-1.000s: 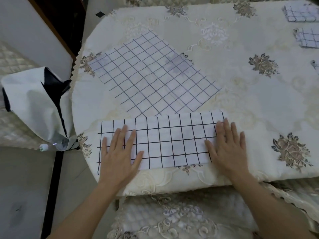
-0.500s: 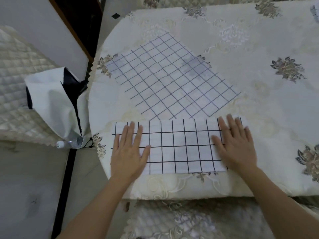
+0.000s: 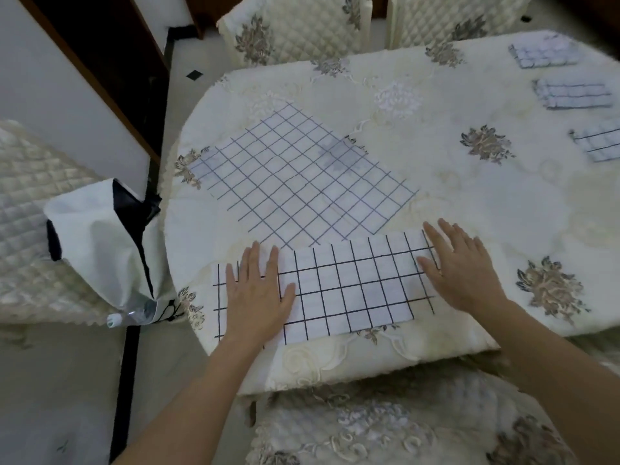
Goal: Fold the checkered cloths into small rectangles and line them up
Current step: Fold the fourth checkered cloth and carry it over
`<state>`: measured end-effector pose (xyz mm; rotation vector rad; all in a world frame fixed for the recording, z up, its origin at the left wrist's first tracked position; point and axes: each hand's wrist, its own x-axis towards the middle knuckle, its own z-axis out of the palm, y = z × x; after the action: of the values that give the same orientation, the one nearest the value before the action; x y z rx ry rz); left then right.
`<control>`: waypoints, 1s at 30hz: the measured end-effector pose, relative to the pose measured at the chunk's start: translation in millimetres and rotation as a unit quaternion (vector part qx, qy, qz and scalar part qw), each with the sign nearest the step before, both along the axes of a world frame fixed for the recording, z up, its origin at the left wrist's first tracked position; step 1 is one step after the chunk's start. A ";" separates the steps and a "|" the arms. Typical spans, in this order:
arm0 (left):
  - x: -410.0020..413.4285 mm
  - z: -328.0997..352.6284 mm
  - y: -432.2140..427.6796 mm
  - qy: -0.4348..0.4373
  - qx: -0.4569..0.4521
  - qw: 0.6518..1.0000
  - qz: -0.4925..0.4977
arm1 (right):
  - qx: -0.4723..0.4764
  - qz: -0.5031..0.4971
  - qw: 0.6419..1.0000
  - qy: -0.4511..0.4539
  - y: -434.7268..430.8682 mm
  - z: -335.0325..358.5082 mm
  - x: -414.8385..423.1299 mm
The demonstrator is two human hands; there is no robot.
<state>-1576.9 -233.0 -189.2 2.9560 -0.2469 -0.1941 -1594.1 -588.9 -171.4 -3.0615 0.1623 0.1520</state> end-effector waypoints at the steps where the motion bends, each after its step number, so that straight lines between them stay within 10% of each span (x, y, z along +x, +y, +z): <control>1: 6.3 7.7 -14.3 -0.006 0.000 0.999 -0.051 | 0.001 -0.014 1.000 -0.016 -3.5 6.4 -7.7; 11: 70.8 40.2 -186.0 -0.015 0.036 0.869 -0.494 | 0.062 -0.162 0.985 0.020 -2.6 13.2 -62.5; 21: 104.5 28.6 -263.0 0.036 0.105 0.754 -0.647 | 0.128 -0.261 0.957 0.007 5.6 -7.3 -45.3; 30: 113.9 19.6 -277.8 0.034 0.095 0.738 -0.667 | 0.191 -0.344 0.918 0.050 7.8 -10.1 -31.5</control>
<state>-1462.9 -510.8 -169.5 2.2471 -2.3485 -0.4819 -1625.6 -581.1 -181.5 -2.4318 1.0528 0.2548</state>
